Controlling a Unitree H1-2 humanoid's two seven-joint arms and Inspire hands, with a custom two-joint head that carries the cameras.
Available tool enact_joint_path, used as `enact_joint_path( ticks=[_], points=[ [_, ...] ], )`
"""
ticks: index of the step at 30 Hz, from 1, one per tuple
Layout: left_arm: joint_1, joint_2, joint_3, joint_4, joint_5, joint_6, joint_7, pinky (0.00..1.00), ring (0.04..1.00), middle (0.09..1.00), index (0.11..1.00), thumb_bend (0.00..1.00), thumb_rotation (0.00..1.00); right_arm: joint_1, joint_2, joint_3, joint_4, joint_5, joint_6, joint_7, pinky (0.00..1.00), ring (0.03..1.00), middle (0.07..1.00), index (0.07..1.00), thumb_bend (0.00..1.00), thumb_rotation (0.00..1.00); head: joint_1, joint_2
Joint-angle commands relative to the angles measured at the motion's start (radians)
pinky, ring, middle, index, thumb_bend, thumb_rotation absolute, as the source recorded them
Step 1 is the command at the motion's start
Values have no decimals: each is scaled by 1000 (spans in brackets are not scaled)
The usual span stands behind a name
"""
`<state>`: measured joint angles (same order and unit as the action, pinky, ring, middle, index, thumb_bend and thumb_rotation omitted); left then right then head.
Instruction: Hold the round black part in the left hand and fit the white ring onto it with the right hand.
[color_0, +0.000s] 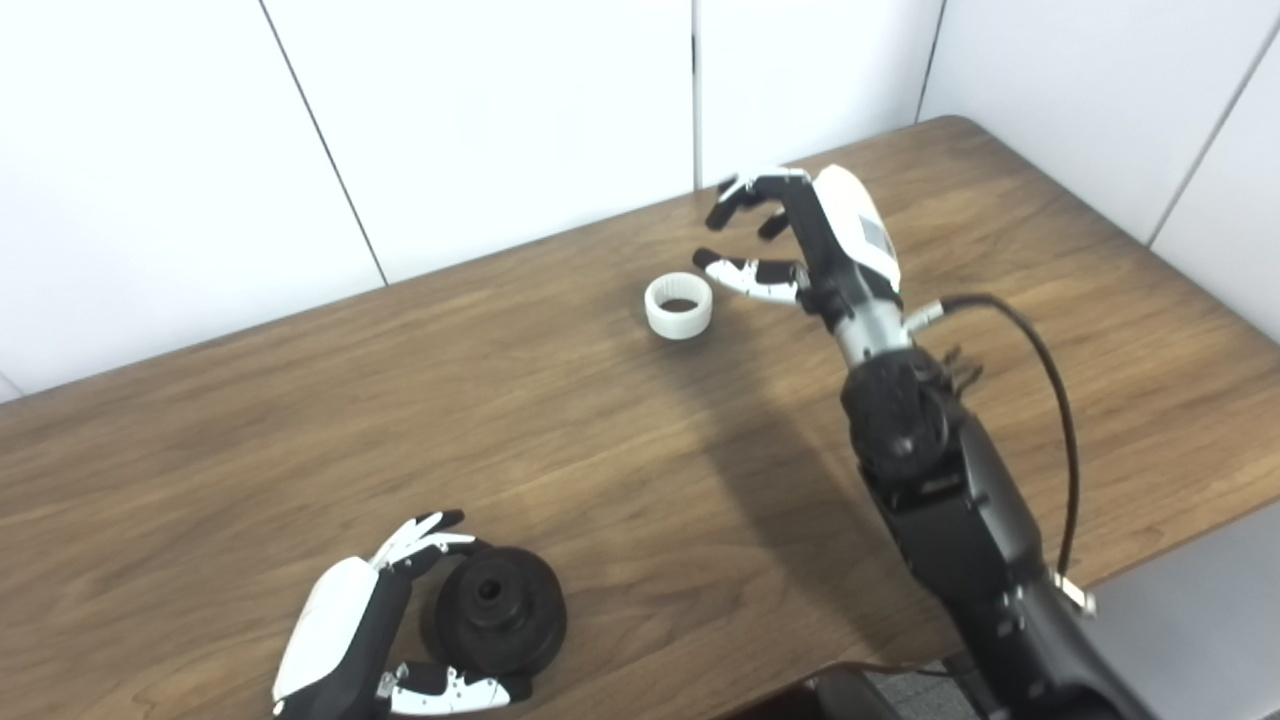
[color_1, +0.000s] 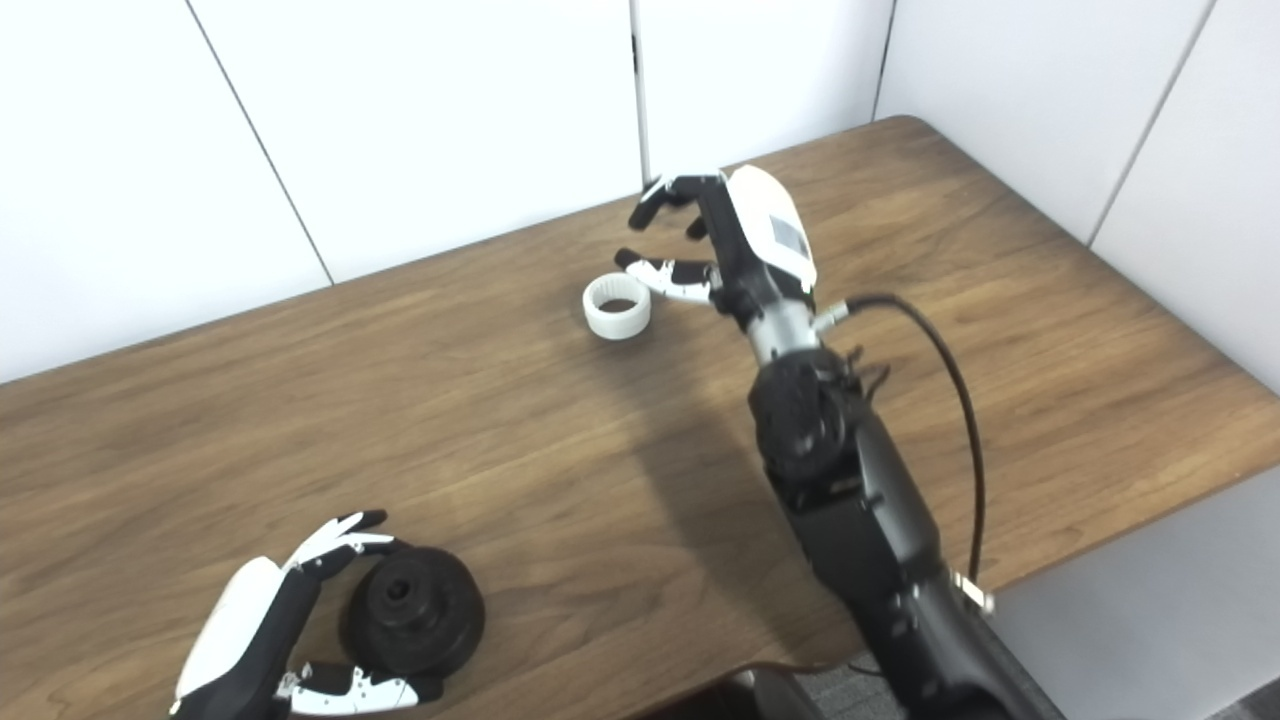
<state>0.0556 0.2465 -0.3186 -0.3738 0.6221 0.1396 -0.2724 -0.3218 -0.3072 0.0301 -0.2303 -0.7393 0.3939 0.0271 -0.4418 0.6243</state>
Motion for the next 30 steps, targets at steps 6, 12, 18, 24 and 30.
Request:
enact_joint_path(
  ticks=[6, 12, 18, 24, 30],
  points=[
    [-11, -3, 5, 6, 9, 0, 3, 852, 933, 895, 613, 887, 218, -166, -119, 88, 155, -75, 18, 112, 819, 956, 981, 902, 793, 616, 12, 2],
    [-12, -5, 18, 3, 0, -3, 6, 867, 937, 899, 614, 877, 224, -236, -157, 152, 284, -111, 38, 156, 907, 998, 999, 921, 889, 683, 29, 6],
    [-8, -10, 21, 1, 3, 2, 7, 838, 931, 896, 618, 878, 217, -265, -172, 180, 363, -93, 36, 199, 922, 1000, 1000, 917, 981, 741, 37, 10],
    [-5, -14, 23, -4, 0, 4, 4, 852, 939, 900, 623, 867, 218, -276, -192, 217, 396, -85, 28, 280, 952, 1000, 1000, 936, 1000, 806, 45, 16],
    [-1, -18, 23, -8, 0, 6, 4, 847, 936, 896, 622, 873, 211, -271, -196, 247, 408, -74, 22, 322, 960, 1000, 1000, 918, 1000, 815, 52, 23]
  ],
)
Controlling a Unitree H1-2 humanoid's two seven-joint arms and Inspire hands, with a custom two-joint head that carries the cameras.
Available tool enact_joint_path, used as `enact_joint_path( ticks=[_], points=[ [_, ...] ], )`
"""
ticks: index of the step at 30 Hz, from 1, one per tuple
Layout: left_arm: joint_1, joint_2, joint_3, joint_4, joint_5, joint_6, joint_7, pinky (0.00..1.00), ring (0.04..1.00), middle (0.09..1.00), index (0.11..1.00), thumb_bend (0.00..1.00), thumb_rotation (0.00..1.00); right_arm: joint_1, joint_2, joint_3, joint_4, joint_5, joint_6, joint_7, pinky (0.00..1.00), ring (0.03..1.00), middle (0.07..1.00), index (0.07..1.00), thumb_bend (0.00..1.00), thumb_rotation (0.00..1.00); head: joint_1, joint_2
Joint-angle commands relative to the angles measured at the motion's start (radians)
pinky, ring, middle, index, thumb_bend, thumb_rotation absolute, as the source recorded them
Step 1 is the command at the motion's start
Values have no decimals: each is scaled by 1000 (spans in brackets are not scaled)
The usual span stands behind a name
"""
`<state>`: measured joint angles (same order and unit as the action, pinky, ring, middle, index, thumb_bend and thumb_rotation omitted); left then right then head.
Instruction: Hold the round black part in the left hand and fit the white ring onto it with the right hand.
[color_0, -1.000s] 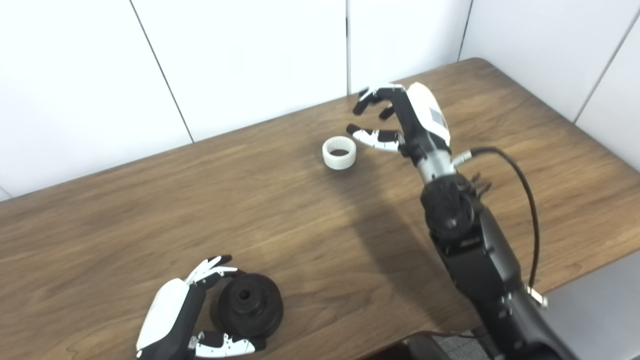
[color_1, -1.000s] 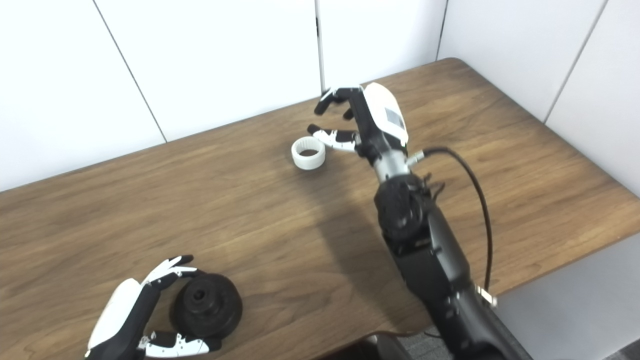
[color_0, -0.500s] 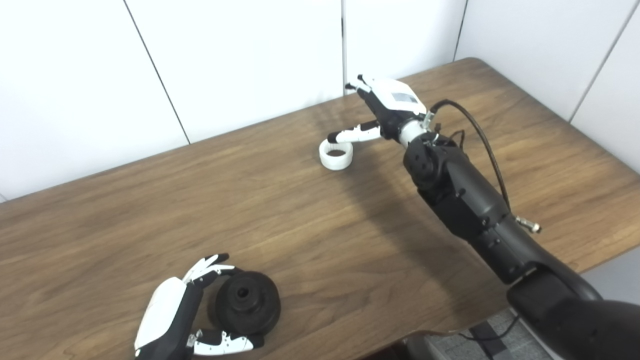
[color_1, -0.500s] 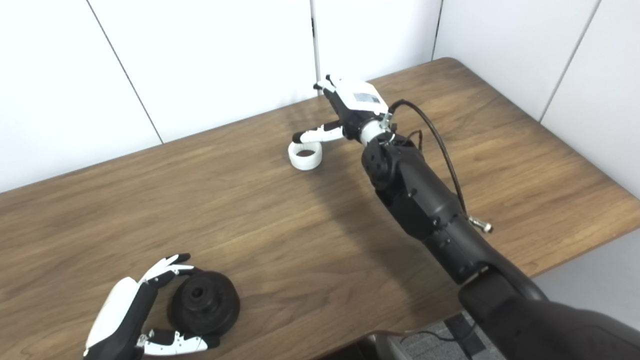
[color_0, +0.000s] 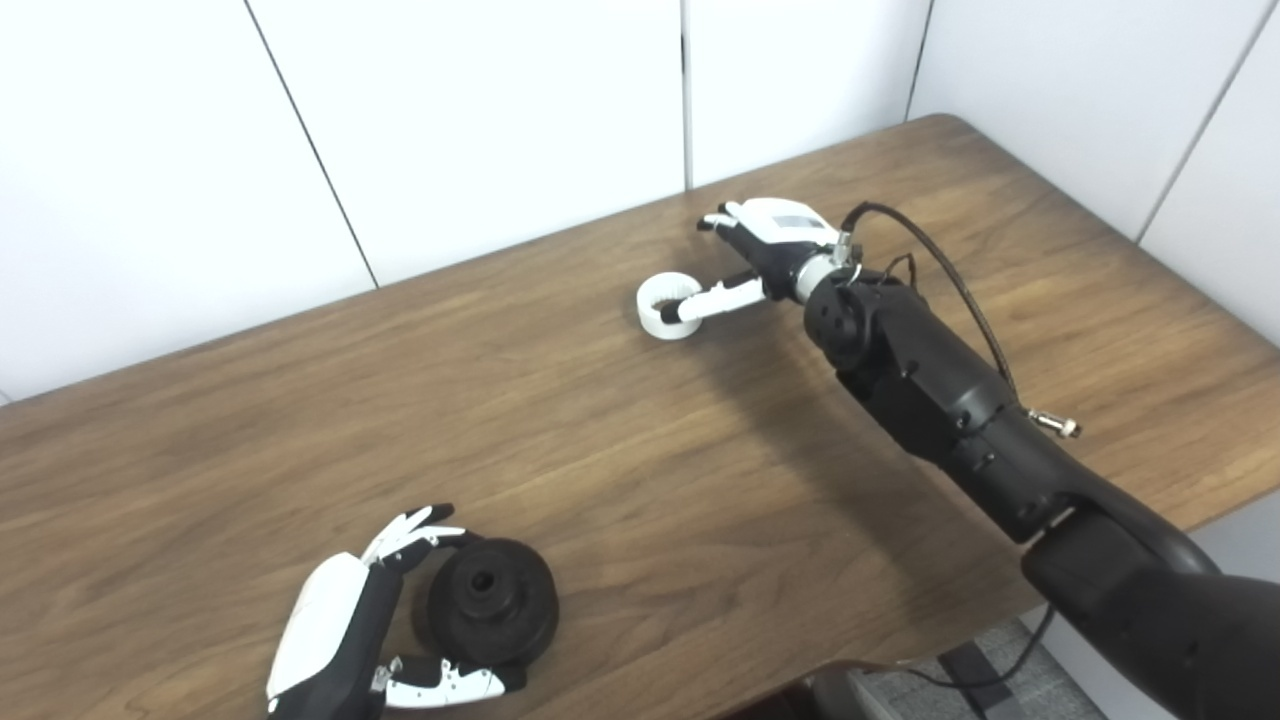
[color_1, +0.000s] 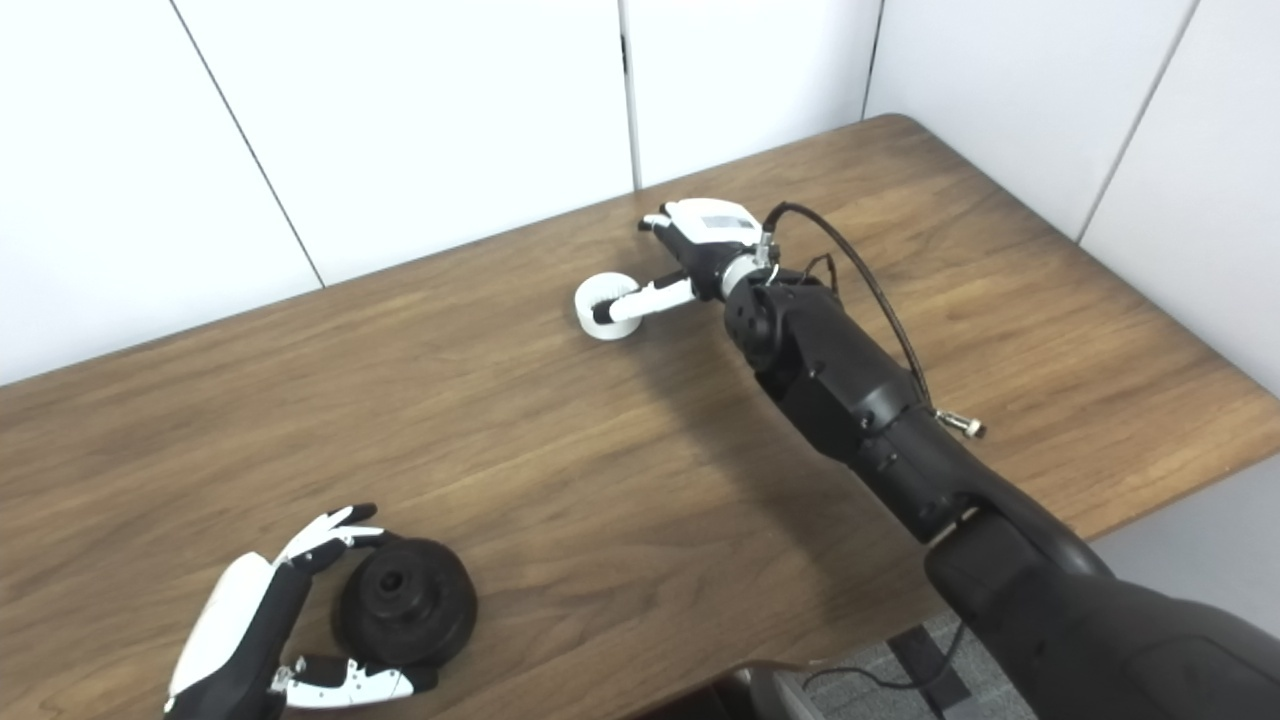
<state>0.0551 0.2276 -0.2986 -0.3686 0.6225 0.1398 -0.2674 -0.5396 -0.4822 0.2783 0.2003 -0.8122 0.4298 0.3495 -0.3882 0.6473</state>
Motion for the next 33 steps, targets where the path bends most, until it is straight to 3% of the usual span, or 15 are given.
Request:
enact_joint_path(
  ticks=[1, 9, 19, 24, 33],
  points=[
    [0, 0, 3, -15, 0, 7, -2, 848, 935, 896, 622, 873, 210, -51, -21, 2, -26, 1, -13, 3, 962, 1000, 1000, 915, 1000, 815, -1, 0],
    [1, -1, 5, -16, 0, 16, -9, 867, 940, 901, 626, 868, 219, -29, -7, 22, -36, 14, -12, -1, 967, 1000, 1000, 849, 1000, 808, 7, 5],
    [0, -8, 1, -14, 6, 17, -9, 874, 943, 903, 626, 869, 222, -1, 14, 23, -52, 21, -12, -27, 1000, 1000, 1000, 827, 1000, 709, 17, 13],
    [-1, -8, 2, -12, 5, 15, -8, 876, 944, 904, 626, 869, 234, 27, 60, -12, -34, 33, -48, -164, 969, 982, 969, 736, 976, 544, 22, 16],
    [1, -15, -1, -13, 10, 15, -4, 860, 938, 901, 623, 875, 210, 63, 133, -45, 19, 33, -104, -399, 984, 947, 900, 631, 865, 418, 36, 25]
  ],
)
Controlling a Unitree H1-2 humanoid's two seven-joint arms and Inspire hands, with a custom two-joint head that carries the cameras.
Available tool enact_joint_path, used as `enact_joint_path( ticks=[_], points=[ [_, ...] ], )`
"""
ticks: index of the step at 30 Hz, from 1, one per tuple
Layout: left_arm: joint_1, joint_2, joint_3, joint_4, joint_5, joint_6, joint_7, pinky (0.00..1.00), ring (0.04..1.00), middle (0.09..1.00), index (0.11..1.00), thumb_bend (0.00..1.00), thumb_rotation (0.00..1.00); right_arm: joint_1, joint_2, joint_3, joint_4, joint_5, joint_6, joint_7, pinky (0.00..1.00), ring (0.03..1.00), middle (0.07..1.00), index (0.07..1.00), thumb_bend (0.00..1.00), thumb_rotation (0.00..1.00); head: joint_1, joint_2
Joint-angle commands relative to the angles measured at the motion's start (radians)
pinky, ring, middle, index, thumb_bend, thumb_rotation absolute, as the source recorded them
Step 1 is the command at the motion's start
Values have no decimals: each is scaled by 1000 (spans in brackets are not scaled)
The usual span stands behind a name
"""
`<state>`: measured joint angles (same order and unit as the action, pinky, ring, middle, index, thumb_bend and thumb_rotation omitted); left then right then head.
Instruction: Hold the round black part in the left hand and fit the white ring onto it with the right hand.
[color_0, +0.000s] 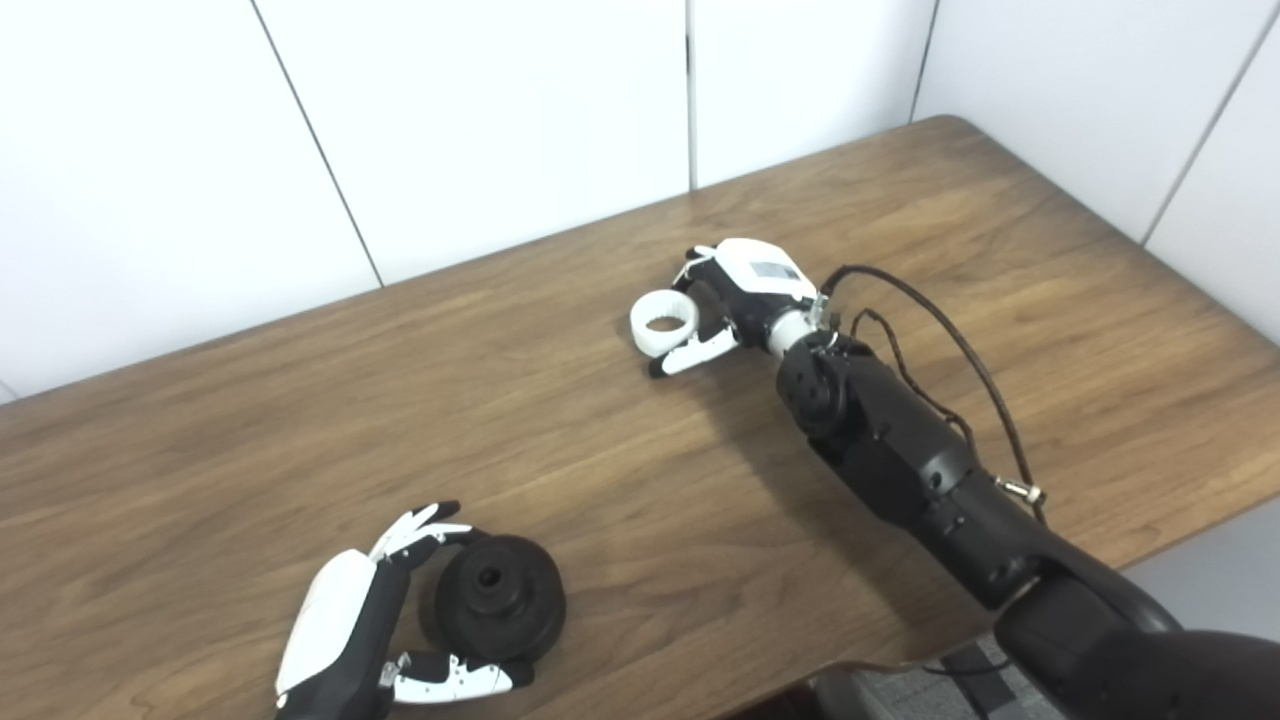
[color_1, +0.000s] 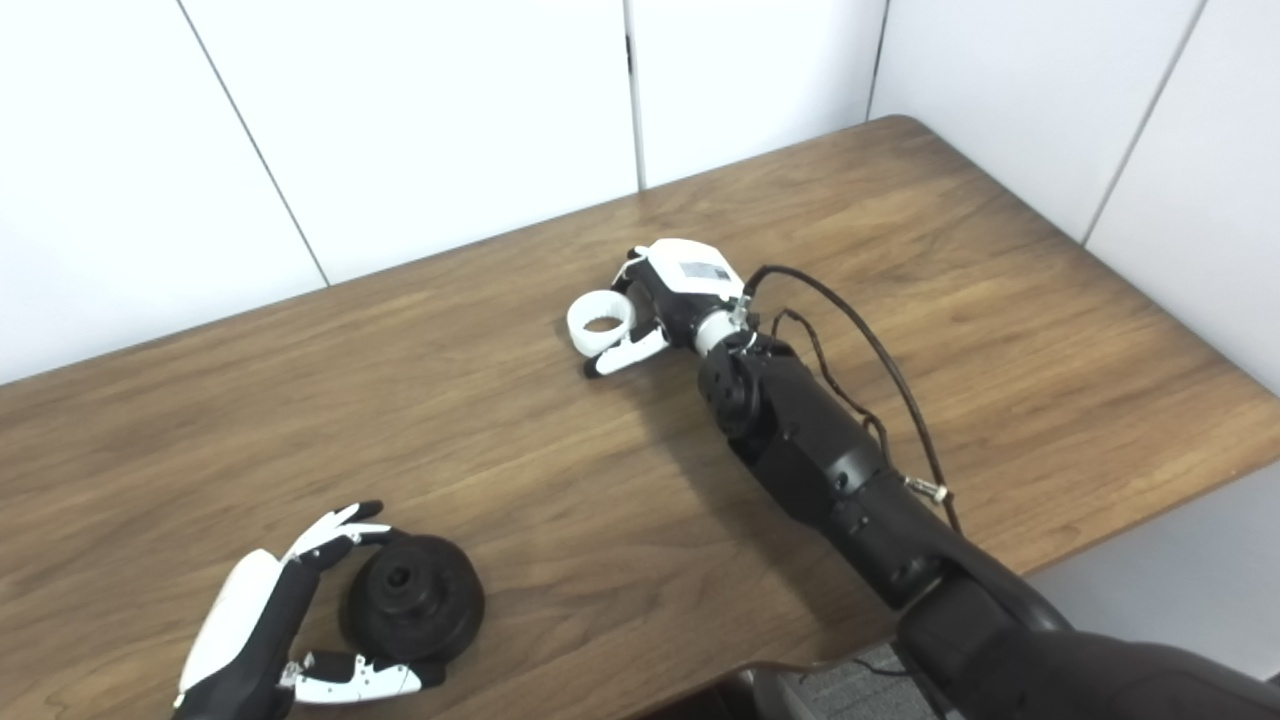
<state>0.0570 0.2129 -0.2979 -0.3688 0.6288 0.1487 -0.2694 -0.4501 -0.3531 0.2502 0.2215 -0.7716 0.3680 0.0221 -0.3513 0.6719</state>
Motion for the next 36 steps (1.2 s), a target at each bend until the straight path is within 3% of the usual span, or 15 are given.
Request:
enact_joint_path(
  ticks=[1, 8, 9, 10, 11, 15, 28, 36],
  points=[
    [-1, 0, -3, -13, 6, 7, -2, 863, 939, 901, 624, 875, 216, -22, 12, -20, 7, -7, -49, -102, 987, 930, 880, 606, 839, 380, 0, 1],
    [-2, -5, -3, -9, 8, 1, 5, 860, 934, 896, 621, 882, 209, 4, 60, -29, 72, -27, -102, -327, 985, 890, 828, 564, 779, 316, 7, 6],
    [-3, -6, -3, -9, 8, 3, 4, 859, 934, 896, 621, 883, 210, 7, 64, -30, 81, -28, -113, -353, 988, 890, 826, 548, 725, 282, 7, 7],
    [-3, -6, -2, -10, 9, 5, 3, 860, 934, 896, 621, 884, 211, 10, 66, -31, 90, -24, -125, -377, 996, 891, 825, 513, 602, 208, 7, 7],
    [-3, -6, -2, -11, 9, 7, 2, 863, 934, 897, 621, 884, 212, 11, 67, -31, 95, -22, -134, -392, 998, 889, 823, 501, 561, 182, 8, 7],
    [-5, -6, -3, -12, 11, 8, 1, 865, 936, 898, 622, 881, 218, 21, 66, -28, 108, -25, -167, -448, 1000, 873, 807, 486, 517, 150, 8, 7],
    [-11, -9, -6, -11, 13, 12, -5, 869, 938, 898, 623, 877, 222, 23, 31, -24, 2, -43, -214, -443, 1000, 889, 801, 483, 515, 147, 26, 20],
    [-14, -17, -14, -4, 28, 11, -3, 875, 939, 901, 624, 876, 224, 19, 25, -49, -164, -37, -216, -399, 1000, 893, 791, 482, 518, 148, 78, 24]
  ],
)
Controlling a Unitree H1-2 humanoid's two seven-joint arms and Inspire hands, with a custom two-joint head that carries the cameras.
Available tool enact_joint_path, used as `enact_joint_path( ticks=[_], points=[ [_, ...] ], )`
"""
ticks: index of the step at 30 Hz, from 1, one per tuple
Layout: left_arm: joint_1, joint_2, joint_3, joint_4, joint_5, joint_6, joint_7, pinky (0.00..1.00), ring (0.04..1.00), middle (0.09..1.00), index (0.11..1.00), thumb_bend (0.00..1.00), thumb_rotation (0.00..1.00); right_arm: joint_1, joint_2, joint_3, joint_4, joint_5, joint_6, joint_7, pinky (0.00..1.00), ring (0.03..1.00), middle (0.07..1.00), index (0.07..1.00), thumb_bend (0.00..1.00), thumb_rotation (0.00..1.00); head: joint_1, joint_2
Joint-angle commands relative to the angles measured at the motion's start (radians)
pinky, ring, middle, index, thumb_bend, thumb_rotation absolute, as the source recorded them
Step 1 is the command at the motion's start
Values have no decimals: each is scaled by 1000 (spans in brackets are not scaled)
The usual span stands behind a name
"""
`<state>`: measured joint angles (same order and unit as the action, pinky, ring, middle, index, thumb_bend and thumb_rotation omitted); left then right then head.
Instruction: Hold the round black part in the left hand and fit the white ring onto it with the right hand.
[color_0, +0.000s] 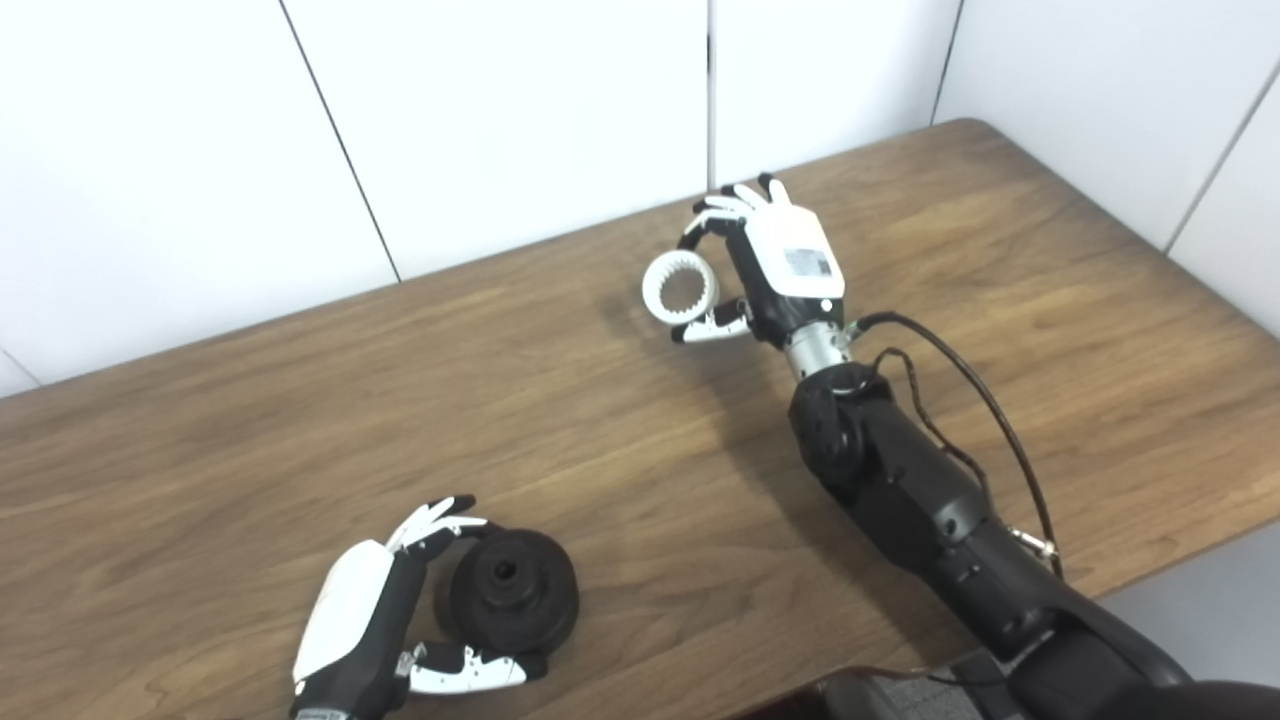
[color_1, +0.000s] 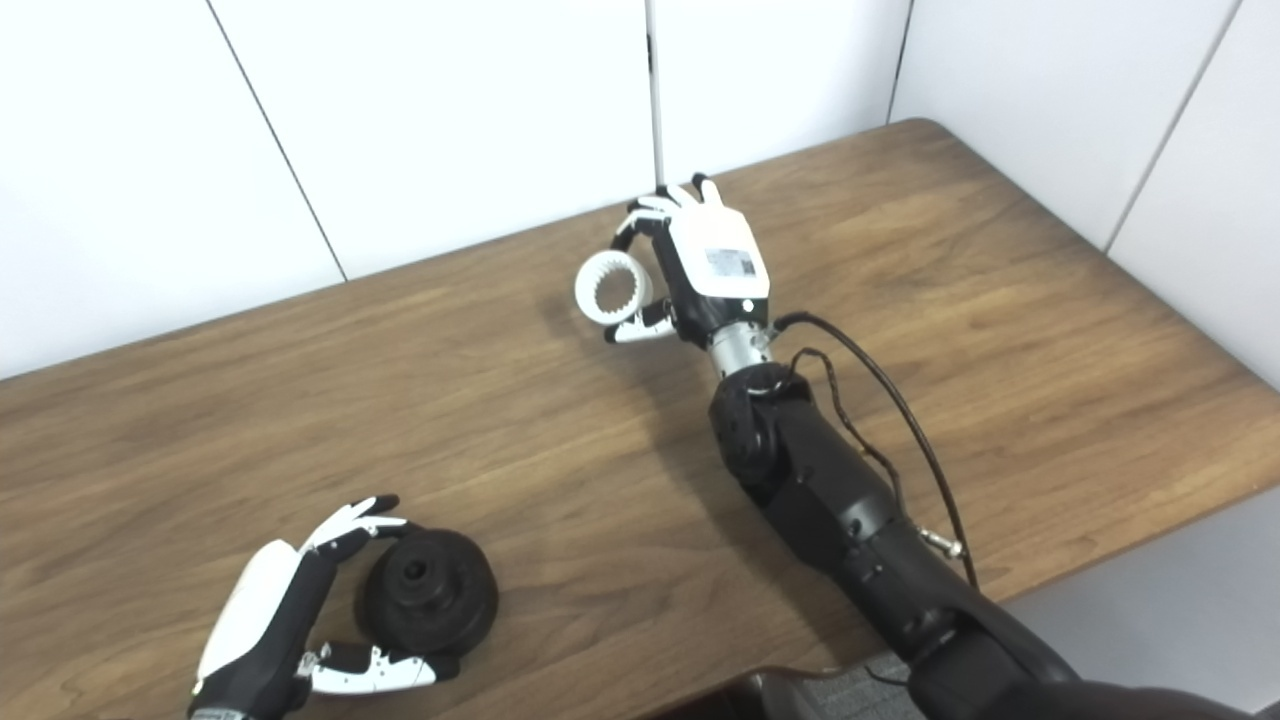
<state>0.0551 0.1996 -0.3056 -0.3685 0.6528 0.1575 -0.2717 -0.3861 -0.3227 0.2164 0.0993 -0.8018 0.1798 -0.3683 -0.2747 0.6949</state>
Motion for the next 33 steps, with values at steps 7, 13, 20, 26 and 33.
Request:
enact_joint_path(
  ticks=[7, 13, 20, 26, 33],
  points=[
    [-17, -20, -24, -9, 32, 25, -11, 902, 952, 909, 630, 871, 268, -36, -4, -42, -175, 8, -28, 36, 1000, 910, 799, 482, 517, 152, 89, 20],
    [-22, -46, -40, 3, 51, 33, 0, 903, 953, 911, 630, 869, 258, -20, -5, -65, -259, 37, -65, 61, 1000, 908, 799, 482, 519, 152, 169, 34],
    [-30, -70, -54, 26, 83, 27, 19, 892, 948, 907, 628, 875, 267, 1, 4, -86, -346, 66, -93, 106, 1000, 892, 797, 482, 519, 151, 268, 50],
    [-40, -87, -66, 36, 105, 44, 21, 896, 946, 910, 630, 881, 256, 24, 25, -110, -424, 137, -97, 159, 921, 894, 794, 480, 521, 149, 341, 65],
    [-49, -99, -75, 55, 105, 47, 33, 918, 954, 917, 633, 888, 246, 96, 77, -118, -534, 214, -70, 257, 888, 898, 796, 481, 521, 147, 370, 75]
  ],
)
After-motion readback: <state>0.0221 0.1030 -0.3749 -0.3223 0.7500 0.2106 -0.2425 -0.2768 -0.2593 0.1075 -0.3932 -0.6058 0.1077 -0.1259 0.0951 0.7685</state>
